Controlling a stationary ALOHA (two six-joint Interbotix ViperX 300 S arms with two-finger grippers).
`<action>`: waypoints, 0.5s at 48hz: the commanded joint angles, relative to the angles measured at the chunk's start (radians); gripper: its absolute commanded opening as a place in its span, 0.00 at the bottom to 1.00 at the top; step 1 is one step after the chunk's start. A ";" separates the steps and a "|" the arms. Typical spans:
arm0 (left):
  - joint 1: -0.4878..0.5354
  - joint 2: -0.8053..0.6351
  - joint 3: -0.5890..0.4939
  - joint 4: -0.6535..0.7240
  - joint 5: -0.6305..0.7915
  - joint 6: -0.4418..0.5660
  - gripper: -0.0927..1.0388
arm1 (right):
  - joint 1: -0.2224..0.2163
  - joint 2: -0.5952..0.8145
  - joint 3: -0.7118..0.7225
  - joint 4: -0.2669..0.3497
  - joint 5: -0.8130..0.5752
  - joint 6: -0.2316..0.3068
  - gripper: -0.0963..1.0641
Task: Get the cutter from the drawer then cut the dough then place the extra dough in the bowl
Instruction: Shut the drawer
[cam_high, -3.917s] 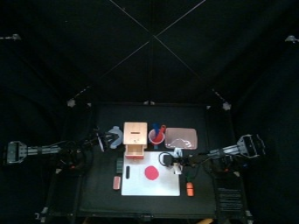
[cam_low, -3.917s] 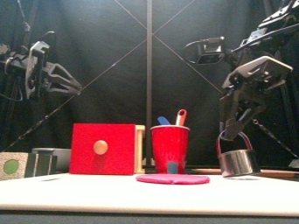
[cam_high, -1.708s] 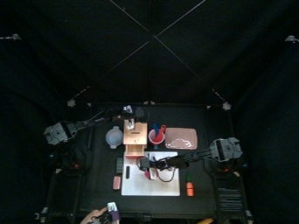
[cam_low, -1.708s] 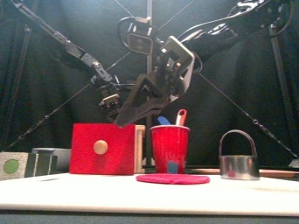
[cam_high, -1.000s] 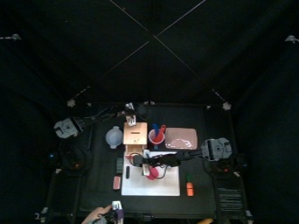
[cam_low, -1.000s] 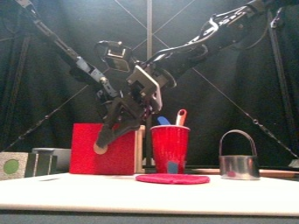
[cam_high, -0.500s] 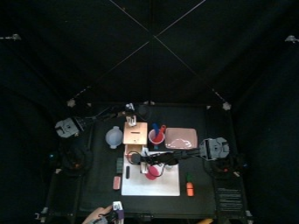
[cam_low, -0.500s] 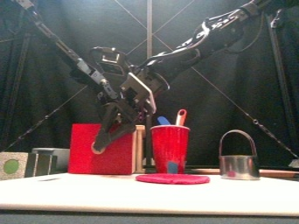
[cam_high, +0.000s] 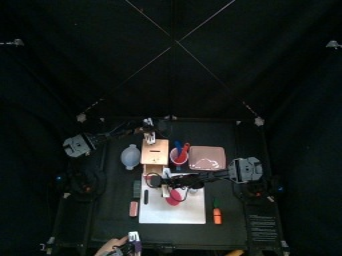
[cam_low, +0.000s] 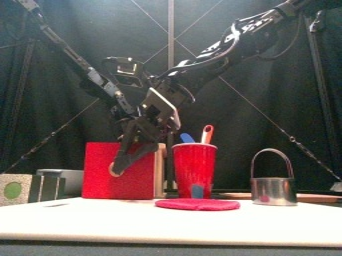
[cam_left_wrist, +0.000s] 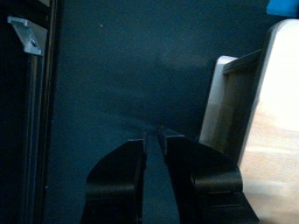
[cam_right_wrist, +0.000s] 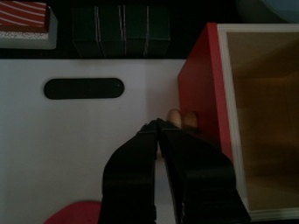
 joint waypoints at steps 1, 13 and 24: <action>-0.011 -0.015 -0.014 -0.003 0.002 0.000 0.63 | -0.052 -0.044 -0.020 -0.009 0.009 0.003 0.48; -0.011 -0.014 -0.014 -0.003 0.000 0.002 0.63 | -0.063 -0.049 -0.031 -0.032 0.011 0.003 0.48; -0.011 -0.011 -0.014 -0.002 -0.003 0.002 0.63 | -0.095 -0.046 -0.041 -0.071 0.011 0.003 0.48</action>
